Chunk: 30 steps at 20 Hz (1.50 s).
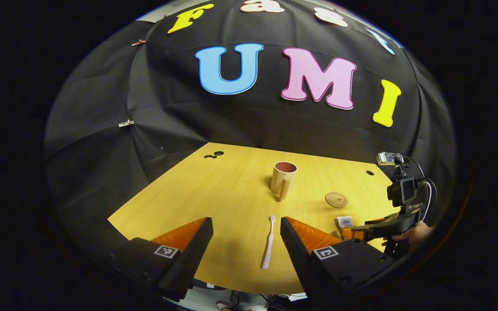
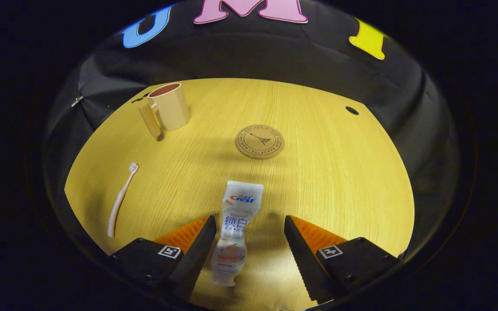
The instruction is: Put the toothbrush and toothpaste on the desktop into the cup, then pick up the cup and place it on the coaster on the desktop.
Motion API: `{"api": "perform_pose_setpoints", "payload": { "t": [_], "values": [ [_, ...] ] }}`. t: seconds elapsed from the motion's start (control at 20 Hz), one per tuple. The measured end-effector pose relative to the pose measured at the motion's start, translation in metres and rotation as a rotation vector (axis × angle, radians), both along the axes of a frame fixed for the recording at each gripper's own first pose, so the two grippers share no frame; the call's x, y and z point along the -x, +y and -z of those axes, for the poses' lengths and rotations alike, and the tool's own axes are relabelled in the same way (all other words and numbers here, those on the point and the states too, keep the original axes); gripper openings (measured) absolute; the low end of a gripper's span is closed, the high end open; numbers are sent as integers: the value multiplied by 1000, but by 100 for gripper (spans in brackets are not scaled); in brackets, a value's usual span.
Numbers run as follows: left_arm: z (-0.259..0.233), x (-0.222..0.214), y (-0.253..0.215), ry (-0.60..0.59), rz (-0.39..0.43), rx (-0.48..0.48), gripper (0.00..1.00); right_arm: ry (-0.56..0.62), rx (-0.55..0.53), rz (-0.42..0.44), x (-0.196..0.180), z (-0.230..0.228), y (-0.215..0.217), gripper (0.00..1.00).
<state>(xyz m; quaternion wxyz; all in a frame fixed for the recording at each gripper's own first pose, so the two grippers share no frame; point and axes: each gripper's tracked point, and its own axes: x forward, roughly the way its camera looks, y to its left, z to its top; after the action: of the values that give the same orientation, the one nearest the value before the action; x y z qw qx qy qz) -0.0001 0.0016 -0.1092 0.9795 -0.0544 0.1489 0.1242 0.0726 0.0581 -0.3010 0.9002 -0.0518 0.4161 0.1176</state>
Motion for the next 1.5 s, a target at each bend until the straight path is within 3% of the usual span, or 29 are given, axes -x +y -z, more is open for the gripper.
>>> {"api": "perform_pose_setpoints", "payload": {
  "t": [0.2,0.45,0.55,0.75,0.8,0.9,0.95,1.0,1.15,1.5],
  "values": [
    [9,-4,-4,32,9,-24,98,38,34,-23,1,15,0,98],
    [16,-9,-7,54,17,-21,98,87,-6,-13,1,19,8,95],
    [16,-10,-6,54,21,-23,98,112,2,-2,1,20,10,82],
    [19,-15,-5,62,26,-21,98,139,11,-7,2,20,12,38],
    [23,-17,-5,71,27,-19,98,149,13,-14,2,19,13,37],
    [29,-22,-2,93,19,-4,98,159,16,-32,2,20,12,24],
    [31,-25,-2,96,19,4,98,152,17,-36,1,20,11,29],
    [33,-28,-1,103,21,6,98,167,14,-44,6,20,11,24],
    [45,-39,0,130,35,3,98,169,-4,-38,8,14,6,24],
    [80,-78,-17,247,156,-24,98,111,-70,-34,5,-25,-6,24]
  ]
}}
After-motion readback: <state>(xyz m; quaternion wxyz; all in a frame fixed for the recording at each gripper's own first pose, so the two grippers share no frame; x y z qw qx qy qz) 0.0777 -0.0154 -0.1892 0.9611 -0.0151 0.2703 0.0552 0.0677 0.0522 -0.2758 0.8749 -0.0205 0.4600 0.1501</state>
